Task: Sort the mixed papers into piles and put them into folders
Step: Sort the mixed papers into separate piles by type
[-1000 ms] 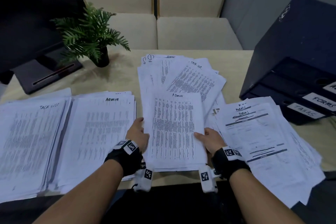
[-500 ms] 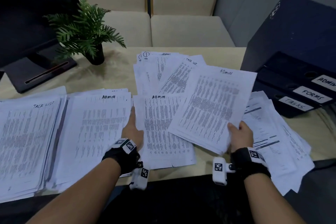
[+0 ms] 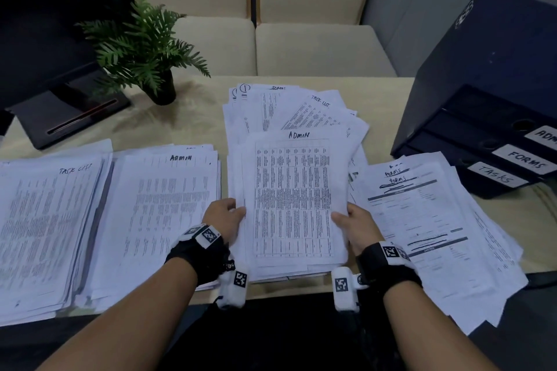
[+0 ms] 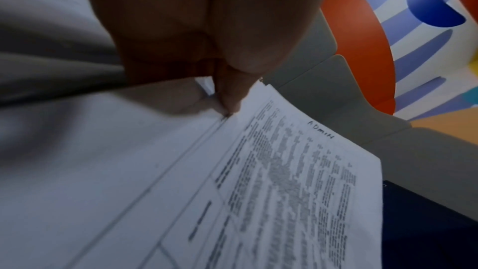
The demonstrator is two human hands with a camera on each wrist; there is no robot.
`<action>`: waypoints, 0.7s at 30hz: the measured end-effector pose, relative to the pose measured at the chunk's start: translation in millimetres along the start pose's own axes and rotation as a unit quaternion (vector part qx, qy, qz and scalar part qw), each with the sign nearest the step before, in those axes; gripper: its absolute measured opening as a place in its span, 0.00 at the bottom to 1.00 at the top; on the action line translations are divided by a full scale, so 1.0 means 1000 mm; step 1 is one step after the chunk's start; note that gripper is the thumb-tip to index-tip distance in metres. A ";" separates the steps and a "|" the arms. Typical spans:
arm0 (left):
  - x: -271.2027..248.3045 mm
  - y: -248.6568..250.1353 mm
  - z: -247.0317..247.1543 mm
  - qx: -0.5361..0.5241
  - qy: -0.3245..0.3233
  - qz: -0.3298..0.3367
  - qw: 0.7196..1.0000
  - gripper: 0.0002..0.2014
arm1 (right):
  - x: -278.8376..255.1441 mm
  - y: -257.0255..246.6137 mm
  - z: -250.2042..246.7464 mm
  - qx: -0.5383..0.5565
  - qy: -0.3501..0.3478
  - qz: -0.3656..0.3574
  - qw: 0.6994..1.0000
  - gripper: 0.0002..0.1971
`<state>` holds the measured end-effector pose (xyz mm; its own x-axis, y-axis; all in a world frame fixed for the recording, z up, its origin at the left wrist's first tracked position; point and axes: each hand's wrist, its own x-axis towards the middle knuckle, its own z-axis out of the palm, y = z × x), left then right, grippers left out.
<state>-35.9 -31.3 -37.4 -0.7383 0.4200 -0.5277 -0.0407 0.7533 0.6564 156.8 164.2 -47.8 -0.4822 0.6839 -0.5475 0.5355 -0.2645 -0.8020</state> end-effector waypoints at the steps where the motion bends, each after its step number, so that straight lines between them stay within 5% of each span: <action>1: 0.000 0.000 0.000 0.004 0.009 -0.003 1.000 0.18 | 0.001 0.000 0.002 -0.009 0.000 -0.006 1.000 0.10; 5: 0.004 0.000 0.002 0.012 0.038 -0.029 0.999 0.11 | 0.003 -0.003 0.000 -0.067 0.054 -0.021 0.996 0.09; 7: 0.005 0.002 0.001 0.024 0.040 -0.038 0.998 0.15 | 0.005 -0.006 -0.007 -0.063 0.110 -0.032 0.991 0.06; 13: 0.007 0.001 -0.001 0.048 0.042 -0.017 0.998 0.20 | 0.009 -0.009 -0.051 0.085 0.290 -0.030 0.953 0.06; 18: 0.007 -0.001 0.000 0.031 0.039 -0.023 0.998 0.20 | 0.012 -0.004 -0.058 0.082 0.266 -0.015 0.960 0.07; 21: 0.007 -0.001 0.001 0.025 0.032 -0.028 0.999 0.21 | 0.013 -0.002 -0.043 0.074 0.178 -0.020 0.981 0.07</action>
<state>-40.4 -28.9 -41.9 -0.7772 0.3441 -0.5268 -0.0510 0.8000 0.5978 179.0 203.0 -42.8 -0.2141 0.8827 -0.4183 0.4014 -0.3109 -0.8615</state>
